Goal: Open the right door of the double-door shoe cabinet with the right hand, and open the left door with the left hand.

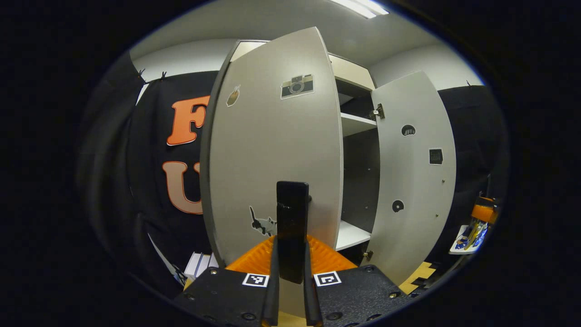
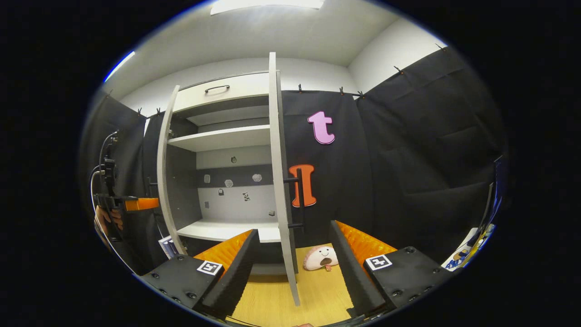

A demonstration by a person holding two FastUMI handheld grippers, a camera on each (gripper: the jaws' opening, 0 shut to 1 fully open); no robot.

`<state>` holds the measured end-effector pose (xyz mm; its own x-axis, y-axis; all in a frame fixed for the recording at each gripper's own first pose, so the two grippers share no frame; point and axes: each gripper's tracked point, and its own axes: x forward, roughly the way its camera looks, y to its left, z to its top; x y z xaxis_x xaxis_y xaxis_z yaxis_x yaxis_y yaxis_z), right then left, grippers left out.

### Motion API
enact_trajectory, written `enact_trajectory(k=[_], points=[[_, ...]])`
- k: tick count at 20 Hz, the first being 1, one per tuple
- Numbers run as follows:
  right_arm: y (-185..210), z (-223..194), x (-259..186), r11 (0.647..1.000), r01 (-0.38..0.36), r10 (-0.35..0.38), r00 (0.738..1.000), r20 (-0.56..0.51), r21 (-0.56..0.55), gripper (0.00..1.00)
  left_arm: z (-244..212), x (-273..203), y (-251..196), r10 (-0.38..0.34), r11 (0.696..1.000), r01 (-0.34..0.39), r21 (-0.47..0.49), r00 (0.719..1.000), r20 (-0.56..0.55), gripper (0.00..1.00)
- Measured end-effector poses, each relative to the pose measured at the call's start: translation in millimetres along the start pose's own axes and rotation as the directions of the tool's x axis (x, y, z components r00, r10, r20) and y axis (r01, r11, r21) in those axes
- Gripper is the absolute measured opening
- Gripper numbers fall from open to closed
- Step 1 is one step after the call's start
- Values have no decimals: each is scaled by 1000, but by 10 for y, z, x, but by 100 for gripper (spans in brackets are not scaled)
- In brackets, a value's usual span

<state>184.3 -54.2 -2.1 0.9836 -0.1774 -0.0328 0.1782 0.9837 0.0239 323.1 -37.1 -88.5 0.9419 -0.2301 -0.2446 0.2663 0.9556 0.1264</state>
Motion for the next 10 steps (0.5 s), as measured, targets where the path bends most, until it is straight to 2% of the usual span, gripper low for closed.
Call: enact_trajectory(k=[5, 10], points=[[2, 43, 24, 1000, 14, -14, 1000, 20, -18, 99, 28, -21, 199, 58, 998, -59, 37, 998, 23, 21], [24, 48, 30, 1000, 27, -26, 999, 30, -13, 99, 52, -77, 316, 73, 997, -75, 36, 996, 45, 18]])
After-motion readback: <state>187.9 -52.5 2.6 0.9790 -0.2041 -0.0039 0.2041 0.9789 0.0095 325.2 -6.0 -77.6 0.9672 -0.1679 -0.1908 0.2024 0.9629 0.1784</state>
